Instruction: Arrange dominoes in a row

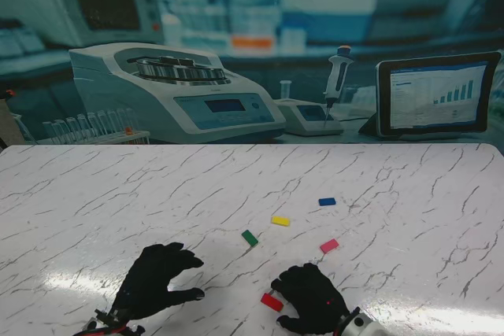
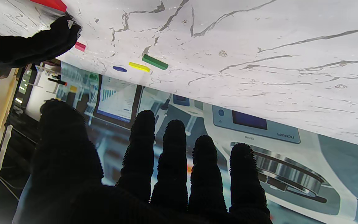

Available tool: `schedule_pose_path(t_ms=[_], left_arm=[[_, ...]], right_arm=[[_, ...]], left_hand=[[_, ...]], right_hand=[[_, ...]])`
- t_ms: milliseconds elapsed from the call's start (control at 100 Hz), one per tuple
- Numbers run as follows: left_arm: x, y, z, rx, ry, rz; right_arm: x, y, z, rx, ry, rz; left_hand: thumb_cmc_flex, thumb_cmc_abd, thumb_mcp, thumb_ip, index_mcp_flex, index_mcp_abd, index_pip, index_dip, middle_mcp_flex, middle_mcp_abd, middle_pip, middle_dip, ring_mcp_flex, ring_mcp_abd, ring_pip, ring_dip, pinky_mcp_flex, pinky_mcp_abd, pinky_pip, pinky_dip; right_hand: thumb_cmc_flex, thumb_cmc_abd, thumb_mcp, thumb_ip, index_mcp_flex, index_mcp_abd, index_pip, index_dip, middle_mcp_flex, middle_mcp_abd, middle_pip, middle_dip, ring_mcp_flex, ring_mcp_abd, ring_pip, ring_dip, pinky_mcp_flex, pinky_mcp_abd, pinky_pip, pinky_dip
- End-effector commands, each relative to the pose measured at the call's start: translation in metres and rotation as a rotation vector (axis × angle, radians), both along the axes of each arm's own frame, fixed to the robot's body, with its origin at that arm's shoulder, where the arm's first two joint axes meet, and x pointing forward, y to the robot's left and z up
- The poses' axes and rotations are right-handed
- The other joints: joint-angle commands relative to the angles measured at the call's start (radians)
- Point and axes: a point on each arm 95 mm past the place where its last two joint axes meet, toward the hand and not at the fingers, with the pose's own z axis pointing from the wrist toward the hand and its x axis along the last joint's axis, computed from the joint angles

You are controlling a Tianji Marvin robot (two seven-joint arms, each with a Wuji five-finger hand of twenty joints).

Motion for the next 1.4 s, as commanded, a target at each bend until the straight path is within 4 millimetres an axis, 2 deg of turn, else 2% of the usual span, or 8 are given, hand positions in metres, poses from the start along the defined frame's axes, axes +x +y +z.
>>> schedule_pose_path(t_ms=[0,330,570,620,770,850,1050,1390], left_arm=[[-0.004,-0.003,-0.002,-0.013,0.016,-0.016],[-0.005,-0.003,-0.002,-0.012,0.020,-0.014],[-0.005,-0.002,-0.002,-0.013,0.022,-0.010],[-0.005,-0.002,-0.002,-0.013,0.023,-0.009],[-0.006,-0.002,-0.003,-0.015,0.028,-0.006],[-0.006,-0.001,-0.003,-0.015,0.030,-0.004],[-0.006,-0.001,-0.003,-0.017,0.035,0.000],[-0.006,-0.001,-0.004,-0.018,0.040,0.003]], right_arm=[[-0.002,0.005,-0.002,-0.003,-0.002,0.003],[-0.001,0.015,-0.012,-0.042,-0.035,-0.012],[0.001,0.019,-0.021,-0.037,-0.052,-0.033],[0.002,0.019,-0.023,-0.033,-0.056,-0.042],[0.004,0.019,-0.028,-0.017,-0.057,-0.062],[0.004,0.019,-0.030,-0.007,-0.061,-0.068],[0.003,0.019,-0.030,0.020,-0.086,-0.077],[-0.002,0.017,-0.024,0.053,-0.145,-0.088]], left_hand=[[-0.011,-0.005,0.013,-0.002,0.011,0.013,0.008,0.013,0.009,0.002,0.009,0.004,0.002,-0.013,0.019,-0.010,-0.001,0.005,0.000,0.007],[-0.010,-0.004,0.013,-0.002,0.015,0.011,0.014,0.014,0.016,0.001,0.011,0.005,0.009,-0.013,0.020,-0.009,0.002,0.015,0.006,0.010],[-0.010,-0.001,0.013,-0.002,0.017,0.012,0.021,0.015,0.020,0.001,0.013,0.007,0.012,-0.012,0.021,-0.006,0.001,0.018,0.010,0.012],[-0.010,0.000,0.013,-0.002,0.018,0.012,0.022,0.015,0.021,0.001,0.013,0.008,0.013,-0.012,0.021,-0.006,0.001,0.017,0.010,0.012],[-0.011,0.004,0.013,-0.002,0.022,0.012,0.028,0.017,0.024,-0.002,0.015,0.009,0.017,-0.010,0.022,-0.004,0.002,0.018,0.012,0.013],[-0.009,0.007,0.014,-0.002,0.022,0.014,0.030,0.017,0.025,0.000,0.015,0.009,0.017,-0.011,0.023,-0.003,0.001,0.018,0.013,0.014],[-0.008,0.018,0.014,-0.002,0.026,0.012,0.036,0.018,0.030,0.002,0.017,0.010,0.019,-0.009,0.024,-0.002,0.002,0.021,0.016,0.015],[0.002,0.031,0.016,-0.001,0.033,0.011,0.048,0.020,0.038,0.003,0.021,0.013,0.025,-0.008,0.027,0.001,0.004,0.027,0.024,0.019]], right_hand=[[-0.015,-0.017,0.024,0.030,0.010,-0.001,0.010,0.025,0.014,-0.003,0.013,0.004,0.015,-0.006,0.020,0.019,0.006,0.091,0.006,0.015],[0.053,-0.053,0.100,0.032,0.047,-0.036,0.066,0.071,0.042,-0.022,0.064,0.019,0.049,-0.015,0.064,0.035,0.025,0.076,0.042,0.008],[0.115,-0.100,0.216,0.022,0.123,-0.078,0.183,0.184,0.071,-0.037,0.144,0.035,0.082,-0.017,0.128,0.058,-0.004,0.050,0.210,-0.056],[0.136,-0.125,0.230,-0.008,0.124,-0.091,0.249,0.179,0.082,-0.036,0.167,0.041,0.093,-0.014,0.148,0.067,-0.020,0.043,0.293,-0.132],[0.202,-0.186,0.251,-0.048,0.105,-0.129,0.513,0.102,0.107,-0.045,0.225,0.064,0.113,-0.008,0.195,0.087,-0.048,0.034,0.414,-0.196],[0.227,-0.208,0.256,-0.054,0.102,-0.156,0.635,0.101,0.116,-0.050,0.255,0.077,0.120,-0.006,0.216,0.095,-0.054,0.033,0.444,-0.209],[0.261,-0.221,0.291,-0.059,0.145,-0.230,0.768,0.249,0.101,-0.073,0.372,0.143,0.119,-0.003,0.256,0.112,-0.061,0.040,0.478,-0.222],[0.270,-0.249,0.353,-0.075,0.104,-0.252,0.892,0.357,-0.004,-0.057,0.544,0.274,0.055,0.013,0.278,0.115,-0.093,0.043,0.506,-0.240]])
